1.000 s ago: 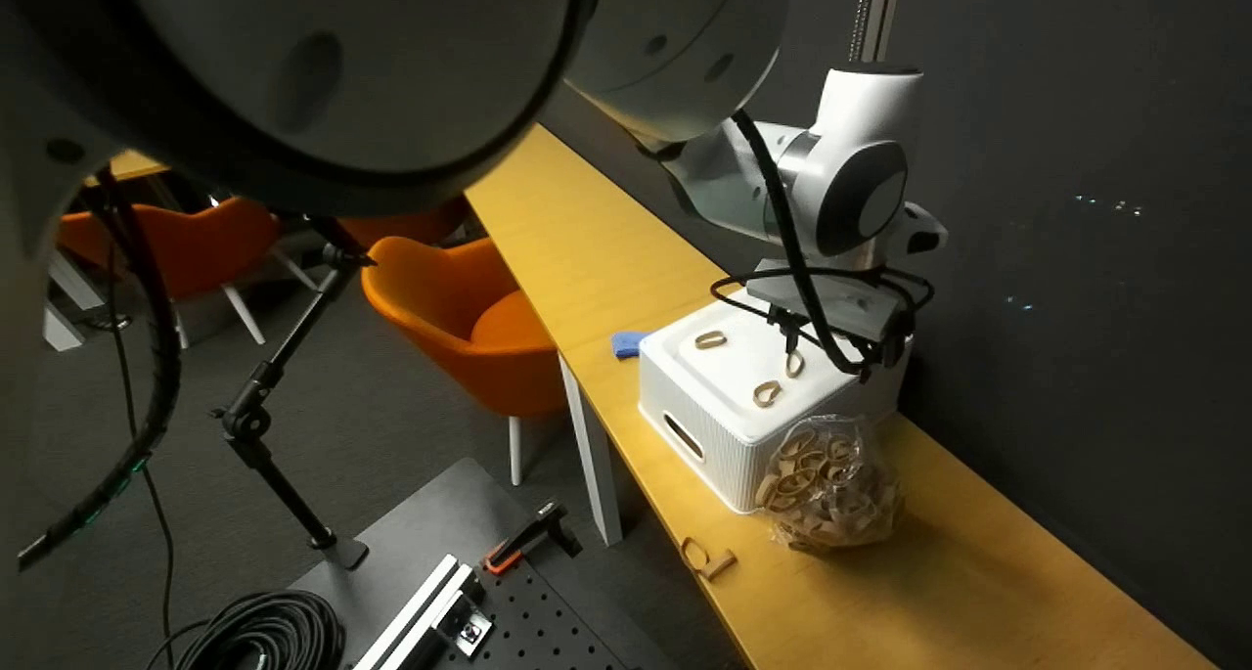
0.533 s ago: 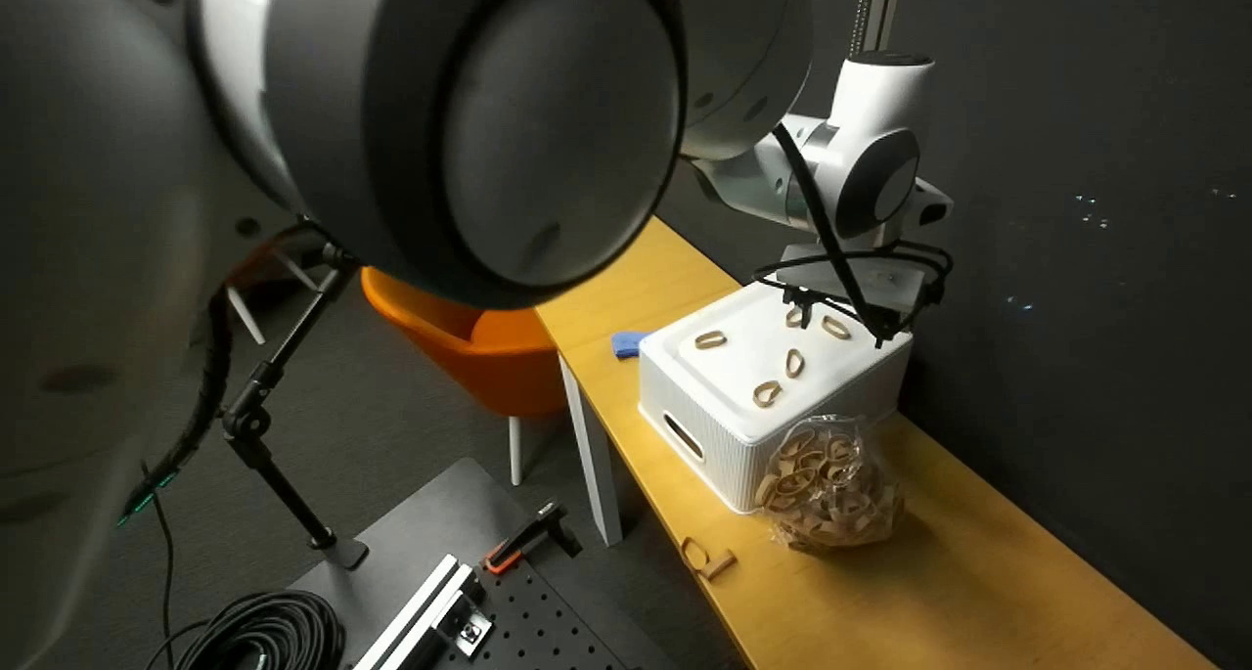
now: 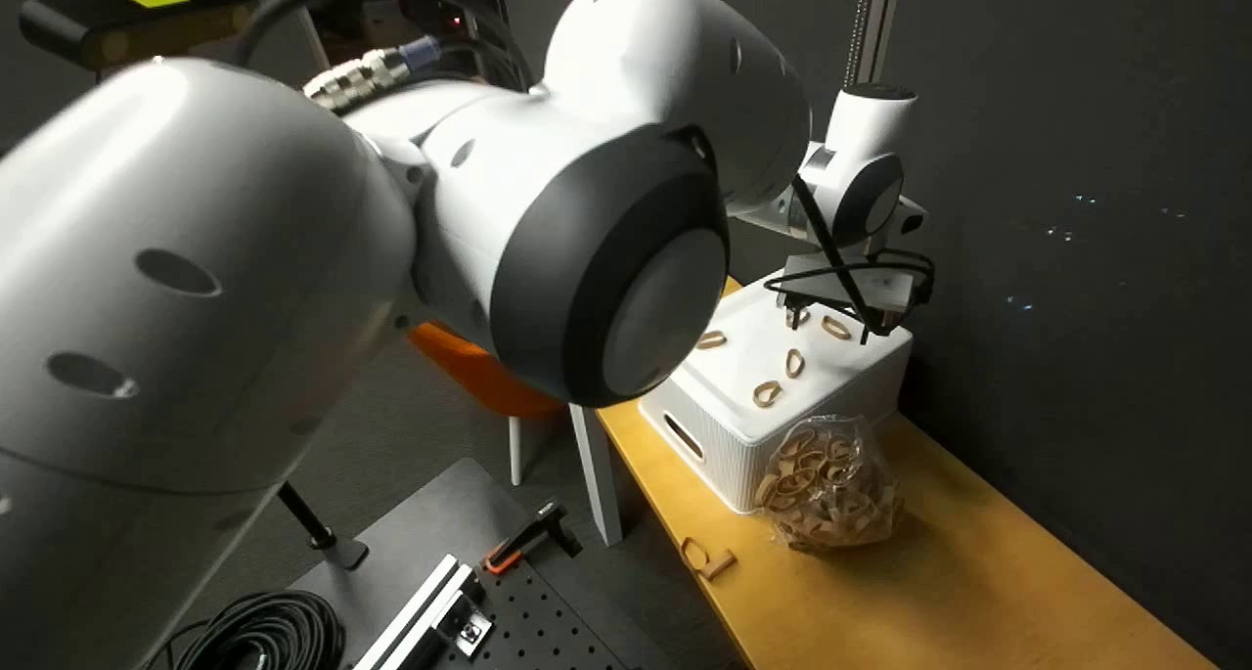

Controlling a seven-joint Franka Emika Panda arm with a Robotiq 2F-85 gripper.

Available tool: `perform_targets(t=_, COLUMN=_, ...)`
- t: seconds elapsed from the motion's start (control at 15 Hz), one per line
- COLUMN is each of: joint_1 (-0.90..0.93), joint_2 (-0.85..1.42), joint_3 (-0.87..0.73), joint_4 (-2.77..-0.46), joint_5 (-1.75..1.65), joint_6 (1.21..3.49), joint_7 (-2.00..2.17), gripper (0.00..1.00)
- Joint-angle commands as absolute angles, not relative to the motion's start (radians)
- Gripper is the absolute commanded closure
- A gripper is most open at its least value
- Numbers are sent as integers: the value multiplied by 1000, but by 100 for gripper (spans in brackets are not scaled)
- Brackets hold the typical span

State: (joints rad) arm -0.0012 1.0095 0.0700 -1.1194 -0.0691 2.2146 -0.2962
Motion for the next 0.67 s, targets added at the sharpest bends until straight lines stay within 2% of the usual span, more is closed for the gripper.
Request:
perform_targets(t=0.0, joint_1=11, joint_2=1127, joint_3=85, joint_4=-923, joint_5=-69, joint_6=2134, joint_7=-351, gripper=0)
perform_targets(t=0.6, joint_1=44, joint_2=1296, joint_3=91, joint_4=-707, joint_5=-76, joint_6=2125, joint_7=-462, gripper=0)
